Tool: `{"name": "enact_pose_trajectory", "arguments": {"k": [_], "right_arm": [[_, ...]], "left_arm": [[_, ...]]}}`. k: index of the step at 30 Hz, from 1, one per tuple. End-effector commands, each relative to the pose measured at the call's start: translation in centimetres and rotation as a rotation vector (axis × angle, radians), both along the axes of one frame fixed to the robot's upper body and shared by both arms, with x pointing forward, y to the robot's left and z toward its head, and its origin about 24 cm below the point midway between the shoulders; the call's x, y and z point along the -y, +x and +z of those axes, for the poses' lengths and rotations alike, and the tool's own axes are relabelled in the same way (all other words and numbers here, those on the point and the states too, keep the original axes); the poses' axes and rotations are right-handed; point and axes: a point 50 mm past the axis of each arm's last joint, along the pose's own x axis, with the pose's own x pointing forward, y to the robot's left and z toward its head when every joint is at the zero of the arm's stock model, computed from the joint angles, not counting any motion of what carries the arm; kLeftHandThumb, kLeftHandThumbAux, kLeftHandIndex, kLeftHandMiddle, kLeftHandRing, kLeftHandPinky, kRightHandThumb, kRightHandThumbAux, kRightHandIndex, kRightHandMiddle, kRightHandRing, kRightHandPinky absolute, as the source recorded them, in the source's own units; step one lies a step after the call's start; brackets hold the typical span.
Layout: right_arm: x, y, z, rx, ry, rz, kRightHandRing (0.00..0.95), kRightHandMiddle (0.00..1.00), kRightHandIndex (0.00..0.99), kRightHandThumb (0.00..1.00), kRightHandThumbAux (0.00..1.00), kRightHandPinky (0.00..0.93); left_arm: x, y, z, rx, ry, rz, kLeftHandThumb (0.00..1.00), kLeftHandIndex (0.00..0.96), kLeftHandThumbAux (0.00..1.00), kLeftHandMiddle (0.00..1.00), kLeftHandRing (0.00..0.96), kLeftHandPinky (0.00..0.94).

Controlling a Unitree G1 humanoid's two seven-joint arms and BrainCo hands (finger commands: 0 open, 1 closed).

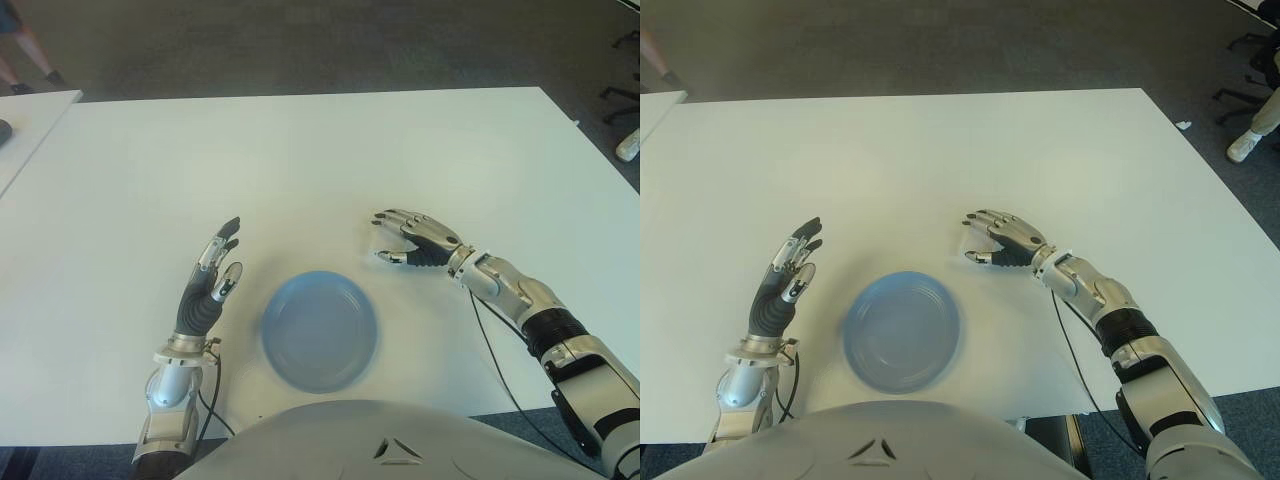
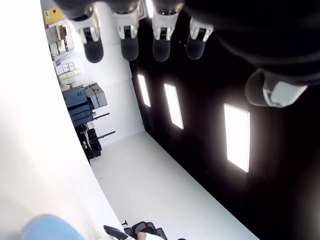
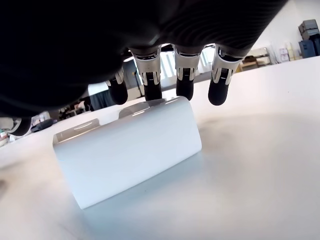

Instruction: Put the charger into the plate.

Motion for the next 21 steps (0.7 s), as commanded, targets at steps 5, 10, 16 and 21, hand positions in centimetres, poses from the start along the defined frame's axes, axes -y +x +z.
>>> {"name": "enact_pose_trajectory", "arguments": {"k": [5, 10, 16, 21], "right_arm": [[-0.3, -0.1, -0.6, -0.003, -0.023, 0.021, 0.000, 0.000, 0.000, 0.253, 0.120, 0.000], [-0.2, -0.1, -0.9, -0.012, -0.048, 0.020, 0.000, 0.000, 0.000, 0.263, 0.115, 0.000], [0.1, -0.2, -1.4, -0.032, -0.075, 0.012, 0.000, 0.000, 0.000, 0.268, 0.115, 0.000], [0.1, -0.2, -1.9, -0.028, -0.077, 0.010, 0.000, 0.000, 0.000, 0.272, 0.121, 0.000]], "left_arm": [[0.2, -0.2, -0.2, -0.005, -0.004, -0.011, 0.313, 0.005, 0.270, 0.000, 0.000, 0.000], [0.4, -0.3, -0.1, -0.012, -0.010, -0.014, 0.328, 0.006, 0.269, 0.000, 0.000, 0.000], [0.3, -0.5, 0.0, -0.025, -0.008, -0.004, 0.342, 0.007, 0.259, 0.000, 0.000, 0.000], [0.3, -0.6, 0.2, -0.026, -0.003, 0.009, 0.336, 0.015, 0.248, 0.000, 0.000, 0.000]]}}
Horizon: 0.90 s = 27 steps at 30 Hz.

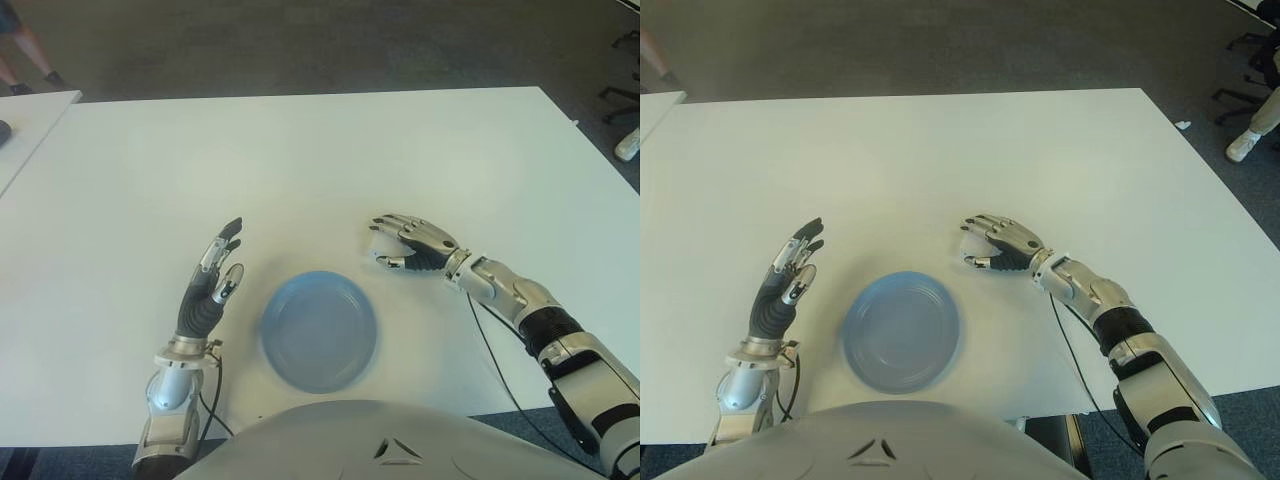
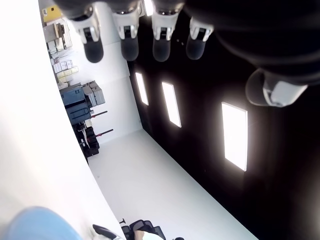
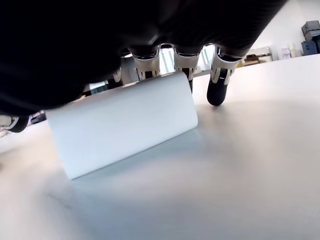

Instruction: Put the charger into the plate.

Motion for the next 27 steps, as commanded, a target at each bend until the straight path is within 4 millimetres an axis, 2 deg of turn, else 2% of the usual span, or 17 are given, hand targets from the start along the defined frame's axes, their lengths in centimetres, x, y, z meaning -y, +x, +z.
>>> {"name": "enact_pose_trajectory", "arguments": {"k": [1, 18, 27], "right_arm": [[0.1, -0.3, -1.1, -0.011, -0.033, -0.001, 0.000, 0.000, 0.000, 0.274, 0.122, 0.000], [0.0, -0.2, -2.4, 0.055, -0.001, -0.043, 0.000, 0.000, 0.000, 0.314, 0.130, 0.000], [-0.6, 0.7, -3.0, 0.082, 0.009, -0.074, 0.000, 0.000, 0.000, 0.331, 0.130, 0.000]], "left_arm": [[0.0, -0.3, -0.1, -0.018, 0.001, 0.016, 0.334, 0.016, 0.246, 0.000, 0.000, 0.000], [0.5, -0.4, 0.4, 0.012, -0.001, 0.031, 0.316, 0.014, 0.257, 0.000, 0.000, 0.010], [0.4, -0.4, 0.9, 0.062, 0.004, 0.043, 0.310, 0.020, 0.263, 0.008, 0.000, 0.018]]}}
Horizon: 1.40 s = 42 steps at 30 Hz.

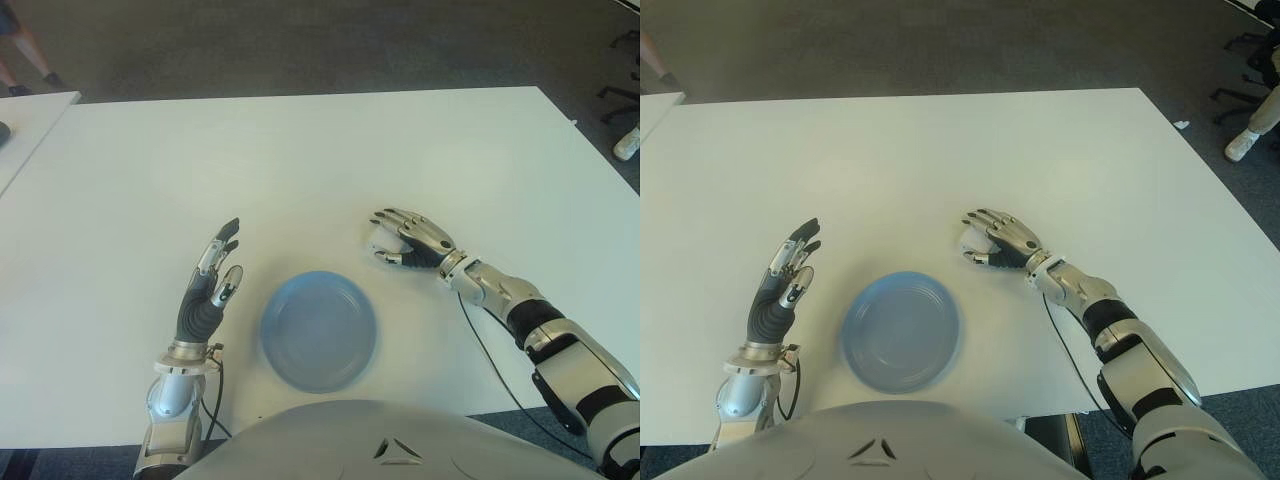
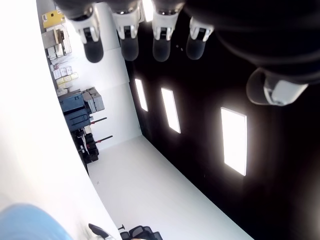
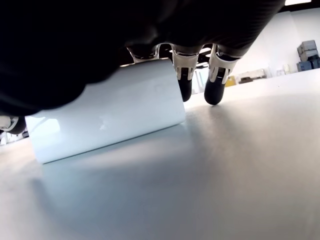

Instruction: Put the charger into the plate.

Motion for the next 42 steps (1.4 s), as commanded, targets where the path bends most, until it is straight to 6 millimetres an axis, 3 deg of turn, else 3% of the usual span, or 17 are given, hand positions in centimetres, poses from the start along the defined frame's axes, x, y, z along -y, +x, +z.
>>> {"name": "enact_pose_trajectory", "arguments": {"k": [1, 11, 22, 42], "right_arm": [[-0.8, -0.2, -1.4, -0.024, -0.022, -0.006, 0.000, 0.000, 0.000, 0.334, 0.130, 0.000], [-1.8, 0.1, -2.0, 0.037, 0.072, -0.095, 0.000, 0.000, 0.000, 0.372, 0.140, 0.000], [-2.2, -0.4, -2.6, 0.045, 0.122, -0.135, 0.000, 0.000, 0.000, 0.409, 0.179, 0.000], [-0.2, 0.1, -1.6, 0.010, 0.146, -0.162, 0.000, 0.000, 0.000, 0.332, 0.220, 0.000]], "left_arm": [[-0.1, 0.0, 0.5, 0.036, 0.010, 0.017, 0.309, 0.022, 0.262, 0.009, 0.000, 0.018], [0.2, 0.3, 1.0, 0.065, -0.019, 0.034, 0.339, 0.062, 0.283, 0.044, 0.027, 0.049], [0.1, 0.0, 1.1, 0.043, 0.021, 0.040, 0.266, 0.092, 0.312, 0.054, 0.035, 0.061], [1.2, 0.2, 2.0, 0.065, 0.008, 0.098, 0.319, 0.116, 0.281, 0.037, 0.007, 0.004]]}}
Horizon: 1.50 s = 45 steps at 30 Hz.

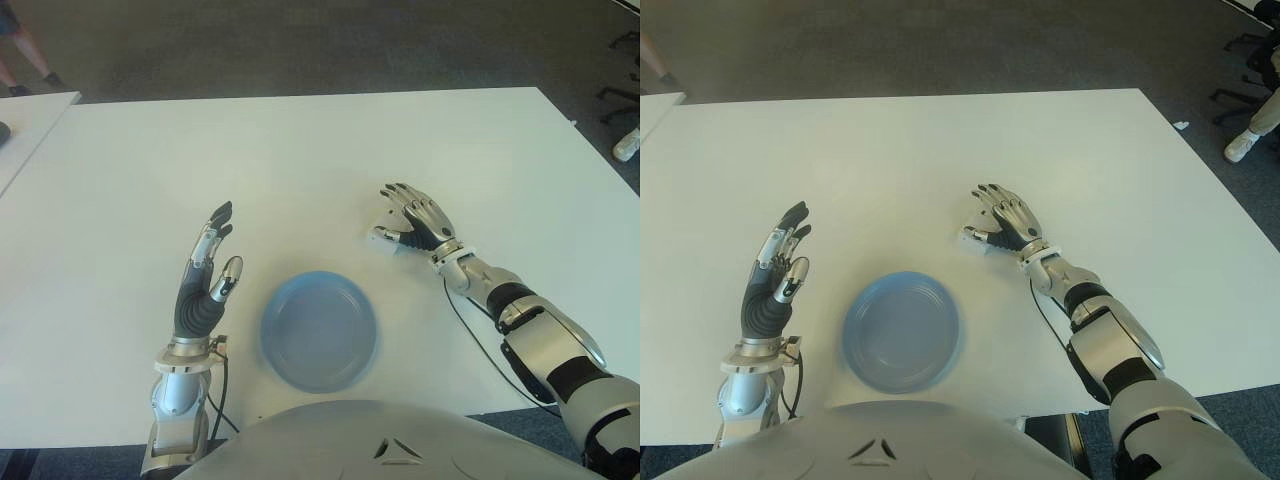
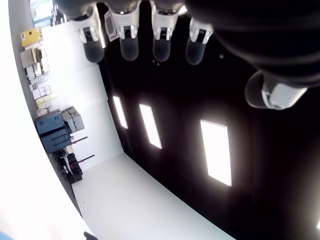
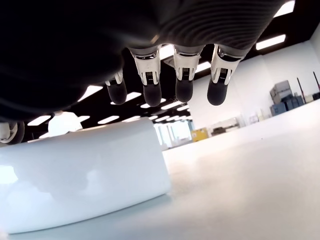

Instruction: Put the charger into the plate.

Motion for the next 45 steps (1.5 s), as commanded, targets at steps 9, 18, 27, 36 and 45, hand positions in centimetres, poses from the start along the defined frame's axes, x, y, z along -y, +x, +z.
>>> {"name": "enact_pose_trajectory", "arguments": {"k": [9, 18, 27, 36, 45], "right_arm": [[0.9, -1.2, -0.9, -0.088, -0.009, 0.026, 0.000, 0.025, 0.004, 0.320, 0.246, 0.000], [1.7, -1.0, -0.2, -0.067, -0.024, 0.043, 0.000, 0.026, 0.029, 0.311, 0.235, 0.000], [1.9, -1.4, 0.2, -0.077, -0.034, 0.119, 0.000, 0.009, 0.006, 0.312, 0.192, 0.000], [2.2, -1.7, 0.6, -0.076, -0.120, 0.220, 0.000, 0.000, 0.000, 0.298, 0.166, 0.000], [2.7, -1.7, 0.8, -0.089, -0.193, 0.273, 0.000, 0.000, 0.000, 0.289, 0.168, 0.000]], "left_arm": [[0.3, 0.3, -0.3, -0.014, -0.015, 0.036, 0.234, 0.103, 0.254, 0.041, 0.006, 0.011], [0.8, 0.9, -0.3, 0.030, -0.081, 0.056, 0.152, 0.121, 0.267, 0.076, 0.038, 0.050], [1.3, 0.9, -0.2, 0.049, -0.121, 0.052, 0.102, 0.120, 0.307, 0.086, 0.046, 0.044], [1.6, 0.9, -0.1, 0.053, -0.116, 0.049, 0.071, 0.095, 0.312, 0.079, 0.037, 0.027], [2.0, 0.7, 0.2, 0.062, -0.092, 0.049, 0.094, 0.080, 0.302, 0.063, 0.030, 0.040]]}}
